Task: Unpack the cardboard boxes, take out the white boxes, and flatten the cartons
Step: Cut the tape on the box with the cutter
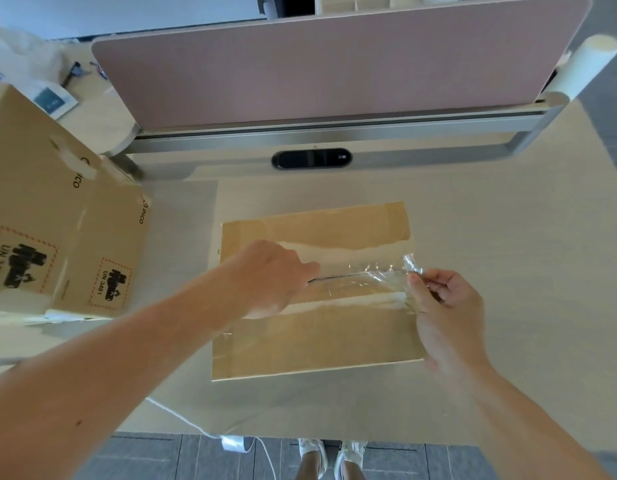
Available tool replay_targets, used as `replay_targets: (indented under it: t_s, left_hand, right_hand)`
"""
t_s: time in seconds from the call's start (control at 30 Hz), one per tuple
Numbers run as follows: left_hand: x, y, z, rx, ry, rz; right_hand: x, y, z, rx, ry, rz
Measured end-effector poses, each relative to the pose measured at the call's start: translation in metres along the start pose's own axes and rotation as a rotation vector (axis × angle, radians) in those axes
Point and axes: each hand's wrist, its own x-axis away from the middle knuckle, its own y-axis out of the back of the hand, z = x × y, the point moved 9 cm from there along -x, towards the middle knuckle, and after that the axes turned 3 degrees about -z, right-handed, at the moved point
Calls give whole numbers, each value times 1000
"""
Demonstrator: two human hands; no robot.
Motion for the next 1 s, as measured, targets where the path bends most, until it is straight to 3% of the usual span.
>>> replay_targets:
  t_s: [0.33,0.57,0.8,0.9,1.0]
  left_hand:
    - [65,-43,58,-9,48,75]
    - [85,-44,71,12,77,-19]
    - [87,-45,73,33,70,3]
    - [86,-45,74,58,76,13]
    - [86,-45,74,64,75,1]
  right_hand:
    - [1,0,0,-80,-37,5]
    - [2,-1,1,-72,-40,5]
    - [1,1,-2,-47,-7,4]
    - [3,1,9,61,110,17]
    - [14,-12,50,493,461,0]
